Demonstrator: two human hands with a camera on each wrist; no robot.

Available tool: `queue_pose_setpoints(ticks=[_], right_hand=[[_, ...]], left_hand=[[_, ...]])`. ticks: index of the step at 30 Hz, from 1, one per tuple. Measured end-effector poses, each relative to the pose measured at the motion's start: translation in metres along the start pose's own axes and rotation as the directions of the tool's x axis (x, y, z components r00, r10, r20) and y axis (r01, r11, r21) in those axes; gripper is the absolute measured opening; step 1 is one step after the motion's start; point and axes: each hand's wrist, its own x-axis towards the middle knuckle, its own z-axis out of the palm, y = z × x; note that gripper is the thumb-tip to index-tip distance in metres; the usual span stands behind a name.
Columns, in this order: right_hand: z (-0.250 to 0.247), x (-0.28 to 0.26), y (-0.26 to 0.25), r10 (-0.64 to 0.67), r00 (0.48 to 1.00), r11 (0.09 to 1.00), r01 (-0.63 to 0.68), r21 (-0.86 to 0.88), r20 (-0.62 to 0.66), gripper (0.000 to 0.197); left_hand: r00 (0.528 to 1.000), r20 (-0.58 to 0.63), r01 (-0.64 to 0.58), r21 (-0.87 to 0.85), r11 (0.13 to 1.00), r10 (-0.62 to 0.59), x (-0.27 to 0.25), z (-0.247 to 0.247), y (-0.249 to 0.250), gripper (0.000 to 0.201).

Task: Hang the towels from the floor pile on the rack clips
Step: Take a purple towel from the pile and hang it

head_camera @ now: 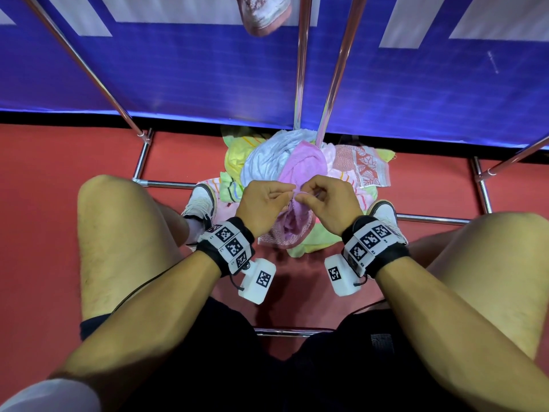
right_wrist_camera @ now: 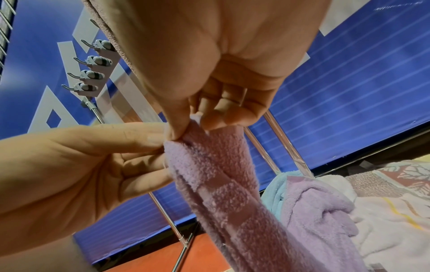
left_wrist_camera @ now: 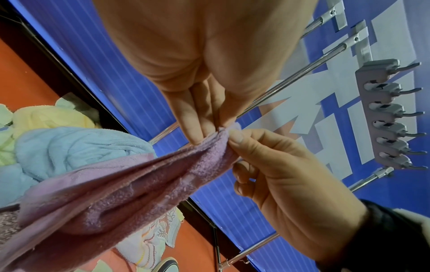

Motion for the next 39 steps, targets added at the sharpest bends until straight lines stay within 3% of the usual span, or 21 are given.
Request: queue_pose_setpoints(ticks=[6, 11, 20, 25, 32, 36, 39], right_hand=[[-0.001, 0.0, 0.003, 0.031, 1.0, 0.999, -0.031, -0.029, -0.004, 0.013], [-0.001, -0.001, 0.004, -0.024, 0.997, 0.998, 0.029, -0.061, 0.076, 0.011], [-0.001, -0.002, -0.001, 0.019, 0.994, 1.0, -0.022, 0.02, 0.11, 0.019], [-0.001, -0.001, 0.0, -0.012, 0.992, 0.988, 0.031, -0.152, 0.122, 0.008], [-0.002, 0.0, 0.002, -0.102, 0.993, 0.915, 0.117, -0.386, 0.058, 0.022], [-0.011, 0.005, 0.008, -0.048, 0.992, 0.851, 0.104, -0.514, 0.12, 0.024], [-0.012, 0.005, 0.006, -0.07, 0.987, 0.853, 0.135, -0.504, 0.145, 0.027]], left_hand=[[0.999, 0.041, 0.035, 0.001, 0.999, -0.035, -0.004, 0.004, 0.001, 0.038], [0.999, 0.028, 0.016, 0.063, 0.998, -0.018, -0.002, -0.001, 0.003, 0.025], [0.995, 0.1, -0.022, 0.074, 0.997, 0.015, 0.003, -0.012, 0.005, 0.019], [0.996, 0.068, -0.055, 0.057, 0.997, 0.051, 0.007, -0.016, 0.011, 0.022], [0.993, 0.07, -0.094, 0.052, 0.994, 0.09, 0.005, -0.016, 0.016, 0.021], [0.993, 0.088, -0.086, 0.05, 0.995, 0.082, 0.005, -0.016, 0.013, 0.024], [0.993, 0.062, -0.101, 0.053, 0.993, 0.098, 0.007, -0.017, 0.013, 0.021]])
